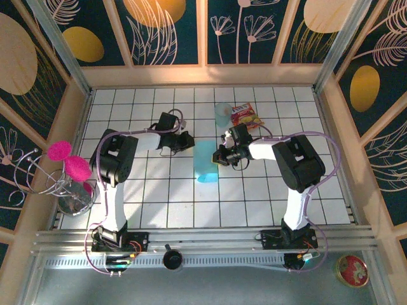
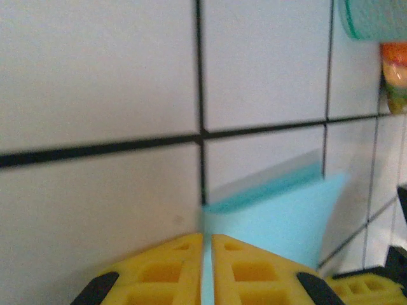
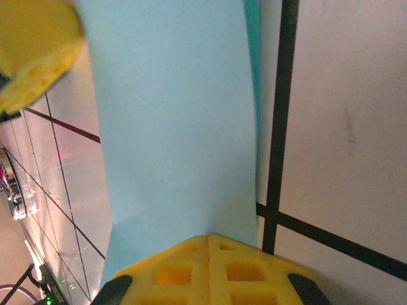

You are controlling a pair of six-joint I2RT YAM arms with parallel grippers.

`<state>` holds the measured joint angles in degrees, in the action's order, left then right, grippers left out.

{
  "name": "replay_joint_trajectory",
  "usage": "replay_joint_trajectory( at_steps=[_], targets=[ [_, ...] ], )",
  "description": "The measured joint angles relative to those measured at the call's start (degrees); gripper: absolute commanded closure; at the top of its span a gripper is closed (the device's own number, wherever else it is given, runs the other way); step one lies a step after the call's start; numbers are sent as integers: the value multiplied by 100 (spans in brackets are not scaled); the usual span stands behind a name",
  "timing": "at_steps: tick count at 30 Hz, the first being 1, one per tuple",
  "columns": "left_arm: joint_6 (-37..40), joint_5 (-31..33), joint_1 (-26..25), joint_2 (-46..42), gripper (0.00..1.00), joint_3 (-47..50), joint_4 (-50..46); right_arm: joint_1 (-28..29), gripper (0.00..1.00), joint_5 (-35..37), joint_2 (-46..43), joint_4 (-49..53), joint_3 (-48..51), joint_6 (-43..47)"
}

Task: Fold a paper plane with a square sheet of paper (pick it up from the middle)

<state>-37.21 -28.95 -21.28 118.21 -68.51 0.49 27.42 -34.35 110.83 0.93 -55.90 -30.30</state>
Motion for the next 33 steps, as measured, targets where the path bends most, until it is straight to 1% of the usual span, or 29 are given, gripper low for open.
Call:
replay_joint_trajectory(
  at_steps=[4, 6, 8, 11, 14, 16, 23, 30, 33],
  targets=[
    [37, 166, 138, -157, 86, 33, -72, 0, 96, 0, -4, 20, -15, 2],
    [28, 190, 111, -332, 86, 87, -72, 0, 96, 2, -4, 42, -26, 2],
    [2, 188, -33, -466, 86, 90, -35, 0, 96, 2, -4, 42, -26, 4],
    [-85, 96, -409, -533, 86, 76, 109, 0, 96, 2, -2, 42, -26, 4],
    [-160, -35, -699, -402, 86, 2, 190, 0, 96, 2, -2, 42, -24, 4],
    [-173, -50, -758, -232, 85, -105, 186, 0, 96, 2, -2, 42, -24, 4],
    [-24, 267, -584, 299, 86, -542, -157, 0, 96, 15, -2, 42, -24, 9],
    [85, 205, -262, 365, 86, -640, -225, -11, 96, 66, 0, 11, -26, 63],
    [199, 350, -24, 367, 85, -726, -337, -11, 96, 66, 0, 2, -33, 109]
  ],
)
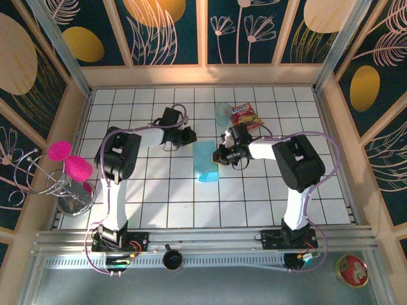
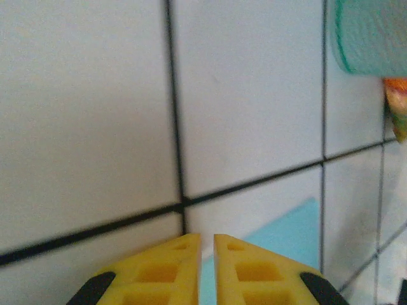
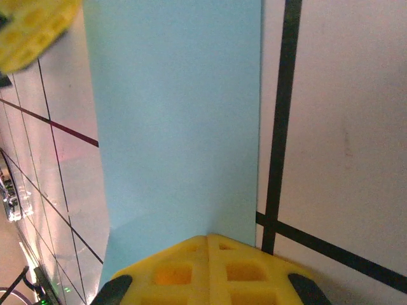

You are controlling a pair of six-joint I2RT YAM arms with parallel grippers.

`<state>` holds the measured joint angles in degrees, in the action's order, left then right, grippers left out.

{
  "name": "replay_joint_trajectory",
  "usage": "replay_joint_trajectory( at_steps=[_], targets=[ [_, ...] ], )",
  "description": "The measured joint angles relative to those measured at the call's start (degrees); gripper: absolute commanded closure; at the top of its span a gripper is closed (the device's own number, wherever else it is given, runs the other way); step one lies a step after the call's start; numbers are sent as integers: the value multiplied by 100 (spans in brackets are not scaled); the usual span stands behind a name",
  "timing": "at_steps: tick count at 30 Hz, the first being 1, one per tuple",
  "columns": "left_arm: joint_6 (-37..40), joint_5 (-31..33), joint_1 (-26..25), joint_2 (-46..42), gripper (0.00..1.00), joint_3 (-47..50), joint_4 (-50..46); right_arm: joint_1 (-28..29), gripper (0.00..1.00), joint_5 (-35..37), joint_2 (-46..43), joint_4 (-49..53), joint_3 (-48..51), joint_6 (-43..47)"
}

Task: Fold a paper plane with a square sheet of paper (pick it up from the middle)

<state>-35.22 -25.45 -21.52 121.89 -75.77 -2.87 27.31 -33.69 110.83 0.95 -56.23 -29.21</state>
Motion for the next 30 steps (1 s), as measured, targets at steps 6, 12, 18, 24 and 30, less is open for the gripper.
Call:
replay_joint_trajectory(
  at_steps=[6, 12, 18, 24, 30],
  targets=[
    [118, 358, 343, -114, 84, -101, -251, -13, 96, 9, 11, 149, -153, 199],
    [-59, 131, 109, -898, 84, 529, -66, -72, 95, 96, 105, 409, -431, 675],
    [-249, -125, -483, -1060, 85, 857, 133, -120, 95, 129, 229, 682, -719, 1156],
    [-352, -254, -575, -909, 87, 914, 177, -146, 95, 131, 275, 754, -813, 1351],
    [-498, -382, -623, -909, 86, 1082, 389, -149, 95, 129, 282, 761, -815, 1368]
  ],
)
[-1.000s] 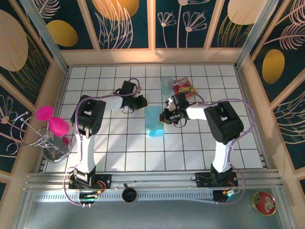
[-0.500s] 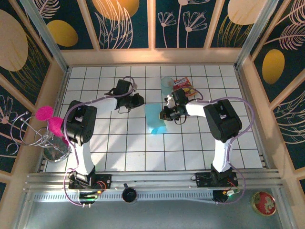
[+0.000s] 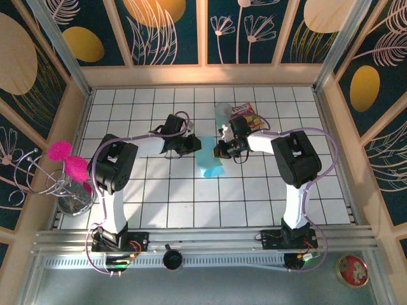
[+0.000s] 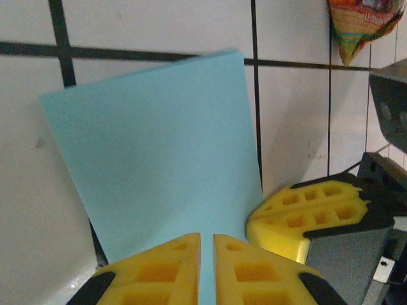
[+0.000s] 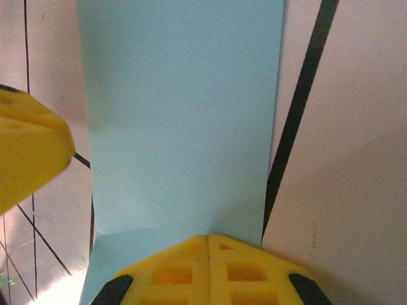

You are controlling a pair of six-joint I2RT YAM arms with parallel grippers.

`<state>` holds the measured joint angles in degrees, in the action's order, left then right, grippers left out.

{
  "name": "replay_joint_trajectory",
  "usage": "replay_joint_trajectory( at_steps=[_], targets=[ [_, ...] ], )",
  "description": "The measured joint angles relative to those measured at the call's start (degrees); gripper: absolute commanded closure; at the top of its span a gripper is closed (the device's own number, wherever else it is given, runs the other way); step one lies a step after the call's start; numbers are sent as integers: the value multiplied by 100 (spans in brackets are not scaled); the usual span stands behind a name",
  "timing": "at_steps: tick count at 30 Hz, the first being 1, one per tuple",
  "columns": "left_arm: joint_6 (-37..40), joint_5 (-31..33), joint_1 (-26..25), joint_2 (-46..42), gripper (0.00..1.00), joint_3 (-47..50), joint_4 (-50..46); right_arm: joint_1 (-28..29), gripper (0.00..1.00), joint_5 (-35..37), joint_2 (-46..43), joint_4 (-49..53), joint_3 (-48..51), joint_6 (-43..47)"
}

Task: Fold a paper plane with a square sheet of paper (pick it up from the middle)

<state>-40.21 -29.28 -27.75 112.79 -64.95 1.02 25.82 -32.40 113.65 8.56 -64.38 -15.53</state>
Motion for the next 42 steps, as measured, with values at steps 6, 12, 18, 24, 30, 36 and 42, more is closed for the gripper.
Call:
replay_joint_trajectory(
  at_steps=[6, 12, 18, 24, 30, 36, 42],
  targets=[
    [-350, -173, -192, -267, 87, 595, 323, -2, 95, 0, 4, -2, 2, -4],
    [-599, -282, -409, -459, 87, 914, 525, -2, 95, 0, 4, -20, 15, -26],
    [-737, -326, -535, -485, 88, 1139, 640, -2, 95, -2, 4, -68, 42, -96],
    [-813, -254, -538, -485, 89, 1423, 745, -13, 95, -2, 4, -90, 59, -144],
    [-717, 0, -555, -649, 88, 1547, 688, -24, 95, -15, 4, -122, 79, -155],
    [-662, 127, -555, -922, 87, 1578, 431, -31, 96, -24, 4, -127, 79, -195],
    [-861, -13, -616, -1073, 87, 1569, 697, -42, 96, -52, 4, -203, 116, -269]
  ],
)
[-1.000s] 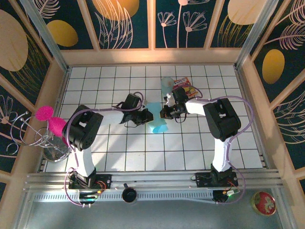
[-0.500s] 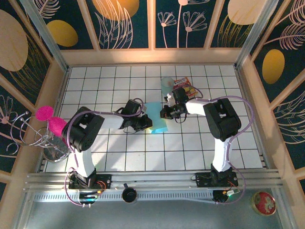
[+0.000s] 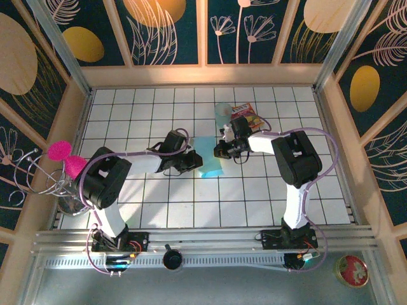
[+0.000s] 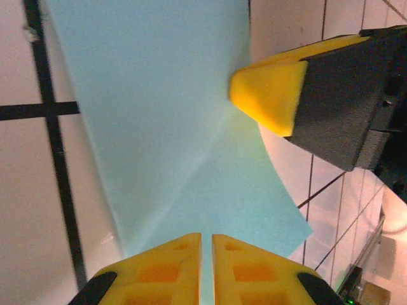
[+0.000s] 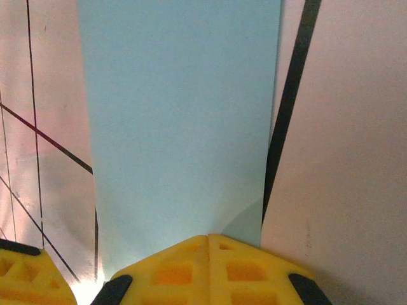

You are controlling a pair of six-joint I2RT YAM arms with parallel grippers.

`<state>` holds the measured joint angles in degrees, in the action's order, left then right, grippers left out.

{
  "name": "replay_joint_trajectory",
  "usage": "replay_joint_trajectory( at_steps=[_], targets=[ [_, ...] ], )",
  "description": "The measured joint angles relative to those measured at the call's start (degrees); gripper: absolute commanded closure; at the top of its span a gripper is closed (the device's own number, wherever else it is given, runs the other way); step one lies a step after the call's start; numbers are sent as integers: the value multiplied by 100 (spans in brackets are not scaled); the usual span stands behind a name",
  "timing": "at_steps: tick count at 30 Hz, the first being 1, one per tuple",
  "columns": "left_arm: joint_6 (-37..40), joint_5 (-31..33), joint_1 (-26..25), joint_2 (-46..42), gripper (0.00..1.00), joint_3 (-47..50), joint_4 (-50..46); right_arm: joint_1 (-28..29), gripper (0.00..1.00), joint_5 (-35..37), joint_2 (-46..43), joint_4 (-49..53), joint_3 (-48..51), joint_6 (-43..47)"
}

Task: Fold a paper plane with a square sheet of paper (pick it up from the middle)

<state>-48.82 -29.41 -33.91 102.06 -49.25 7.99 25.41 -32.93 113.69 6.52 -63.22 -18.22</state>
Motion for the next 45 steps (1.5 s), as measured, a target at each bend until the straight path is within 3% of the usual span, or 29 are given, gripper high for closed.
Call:
replay_joint_trajectory(
  at_steps=[8, 25, 35, 45],
  targets=[
    [-83, -11, -345, 282, 87, -24, 35, -13, 96, -22, 11, -11, 0, -35],
    [-35, 149, -345, -160, 87, 682, 111, -59, 96, -133, 48, -44, 0, -149],
    [118, 363, -345, -162, 88, -315, -282, -63, 97, -144, 26, -160, 76, -192],
    [208, 505, -317, 719, 88, -612, -297, -68, 97, -149, 26, -177, 83, -240]
  ],
)
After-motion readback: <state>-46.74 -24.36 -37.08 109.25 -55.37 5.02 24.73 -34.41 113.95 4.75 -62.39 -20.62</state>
